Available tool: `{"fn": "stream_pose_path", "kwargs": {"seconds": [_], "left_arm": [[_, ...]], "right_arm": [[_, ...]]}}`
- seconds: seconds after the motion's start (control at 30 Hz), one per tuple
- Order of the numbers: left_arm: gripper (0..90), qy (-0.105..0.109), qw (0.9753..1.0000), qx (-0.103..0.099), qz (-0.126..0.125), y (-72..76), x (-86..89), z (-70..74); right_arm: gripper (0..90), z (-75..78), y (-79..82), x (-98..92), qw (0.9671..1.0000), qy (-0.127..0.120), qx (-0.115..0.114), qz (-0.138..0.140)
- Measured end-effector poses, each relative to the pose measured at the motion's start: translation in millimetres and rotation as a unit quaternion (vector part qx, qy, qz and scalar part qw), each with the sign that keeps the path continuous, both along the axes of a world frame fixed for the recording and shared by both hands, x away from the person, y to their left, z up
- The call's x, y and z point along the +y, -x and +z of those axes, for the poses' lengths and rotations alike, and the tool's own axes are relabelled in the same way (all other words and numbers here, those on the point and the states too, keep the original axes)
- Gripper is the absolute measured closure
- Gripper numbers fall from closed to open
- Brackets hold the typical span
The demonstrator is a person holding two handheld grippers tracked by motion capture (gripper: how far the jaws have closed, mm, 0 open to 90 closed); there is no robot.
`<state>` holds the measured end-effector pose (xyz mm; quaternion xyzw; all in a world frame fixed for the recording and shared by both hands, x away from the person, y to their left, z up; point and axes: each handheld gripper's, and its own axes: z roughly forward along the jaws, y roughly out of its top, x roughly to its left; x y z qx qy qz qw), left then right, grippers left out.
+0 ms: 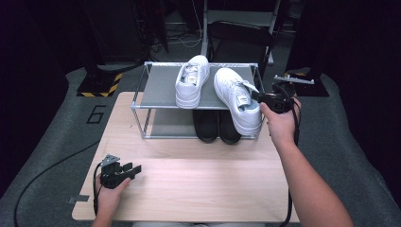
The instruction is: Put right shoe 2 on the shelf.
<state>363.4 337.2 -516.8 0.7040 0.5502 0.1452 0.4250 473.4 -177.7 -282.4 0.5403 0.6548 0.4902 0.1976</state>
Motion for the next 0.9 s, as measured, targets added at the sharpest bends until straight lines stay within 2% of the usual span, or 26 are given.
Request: {"fn": "stream_pose_path", "kwargs": {"seconds": [0.23, 0.37, 0.43, 0.47, 0.63, 0.77, 0.8, 0.9], "left_arm": [[49.8, 0.004, 1.0000, -0.004, 0.004, -0.4, -1.2, 0.1], [49.9, 0.004, 1.0000, -0.005, 0.003, -1.7, -1.4, 0.2], [49.9, -0.004, 1.0000, -0.003, -0.004, -2.9, -0.8, -0.4], [50.0, 0.001, 1.0000, -0.001, -0.001, -2.9, -1.8, -1.0], [50.2, 0.003, 1.0000, -0.002, -0.001, -2.4, -0.9, -1.2], [50.4, 0.006, 1.0000, -0.004, 0.003, -2.3, 0.3, -1.3], [50.4, 0.016, 0.9998, -0.007, 0.012, -2.4, -1.2, -1.6], [50.4, 0.015, 0.9998, -0.005, 0.011, -2.6, -0.6, -2.1]], "right_arm": [[82.5, 3.0, -30.0, 12.1, 0.9998, 0.000, -0.001, -0.019], [82.5, 4.0, -47.7, 21.4, 0.9995, 0.012, 0.004, -0.029], [82.4, 3.4, -56.3, 25.8, 0.9992, 0.009, 0.008, -0.038], [82.4, 2.9, -61.4, 28.1, 0.9991, 0.009, 0.009, -0.041], [82.3, 0.9, -79.6, 34.5, 0.9981, 0.000, 0.019, -0.058], [82.2, -2.4, -89.2, 39.0, 0.9971, -0.005, 0.023, -0.072], [82.0, -3.6, -91.1, 39.7, 0.9970, -0.005, 0.027, -0.073], [80.7, -7.1, -94.5, 40.4, 0.9966, -0.005, 0.032, -0.076]]}}
